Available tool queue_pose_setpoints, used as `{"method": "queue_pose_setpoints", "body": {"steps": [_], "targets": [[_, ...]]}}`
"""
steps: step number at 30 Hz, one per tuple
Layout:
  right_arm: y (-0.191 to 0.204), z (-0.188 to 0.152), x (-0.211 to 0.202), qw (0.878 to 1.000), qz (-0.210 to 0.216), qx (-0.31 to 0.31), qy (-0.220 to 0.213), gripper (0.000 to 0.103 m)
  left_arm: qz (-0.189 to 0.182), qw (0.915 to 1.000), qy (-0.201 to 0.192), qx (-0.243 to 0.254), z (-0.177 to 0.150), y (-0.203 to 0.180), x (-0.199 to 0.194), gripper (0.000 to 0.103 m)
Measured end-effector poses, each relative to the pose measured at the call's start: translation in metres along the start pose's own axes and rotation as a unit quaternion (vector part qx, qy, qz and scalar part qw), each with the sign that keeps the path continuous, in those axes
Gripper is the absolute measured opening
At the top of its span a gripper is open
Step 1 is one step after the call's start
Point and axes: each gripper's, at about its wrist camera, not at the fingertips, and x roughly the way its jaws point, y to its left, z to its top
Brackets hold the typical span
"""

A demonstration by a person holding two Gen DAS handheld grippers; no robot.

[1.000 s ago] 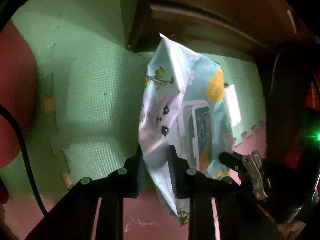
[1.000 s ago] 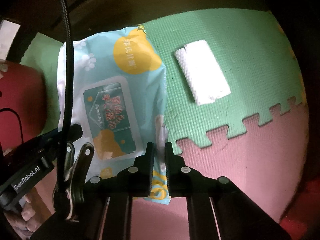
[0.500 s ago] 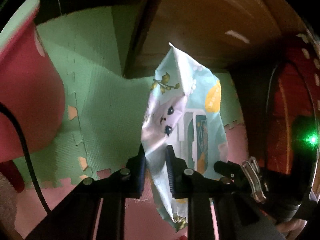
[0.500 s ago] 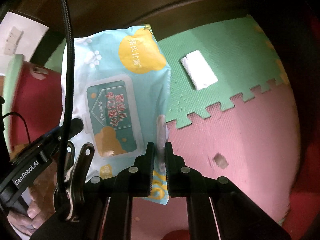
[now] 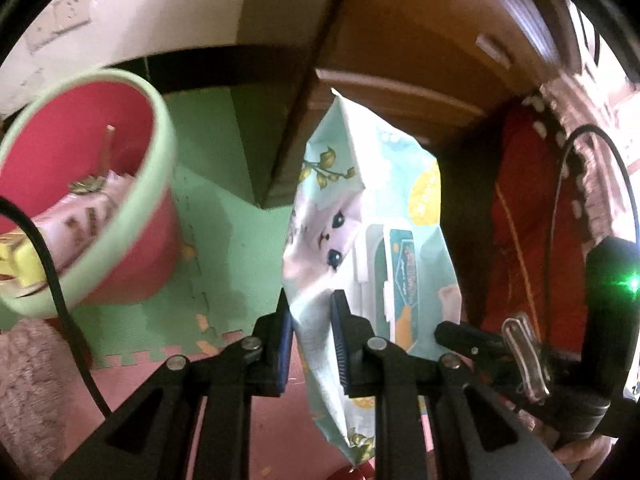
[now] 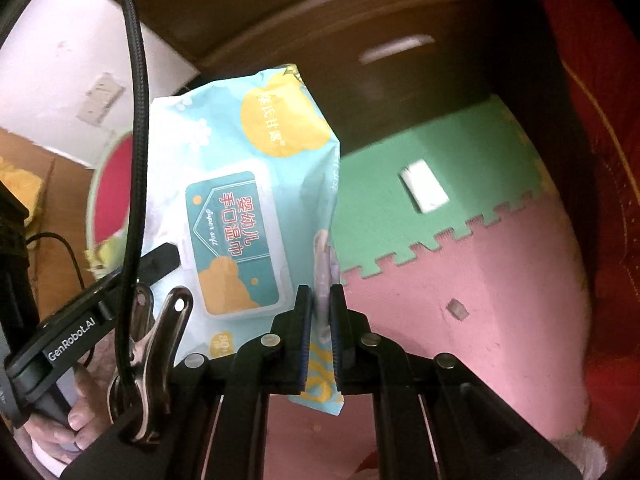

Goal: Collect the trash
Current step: 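Carry the wet-wipes packet in both tools over the red bucket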

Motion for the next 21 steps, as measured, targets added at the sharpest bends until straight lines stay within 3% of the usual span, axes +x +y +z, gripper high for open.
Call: {"method": "queue_pose_setpoints", "body": {"steps": [7, 21], "targets": [[0.052, -0.003, -0.019, 0.999, 0.012, -0.032, -0.027, 0.011, 0.023, 0.9992, -0.032, -0.008, -0.001, 0.022, -0.044, 0.019], [0.135, 0.015, -0.022, 0.994, 0.025, -0.081, -0.066, 0.011, 0.031, 0.9944, -0.087, -0.051, 0.015, 0.084, -0.108, 0.019]]}}
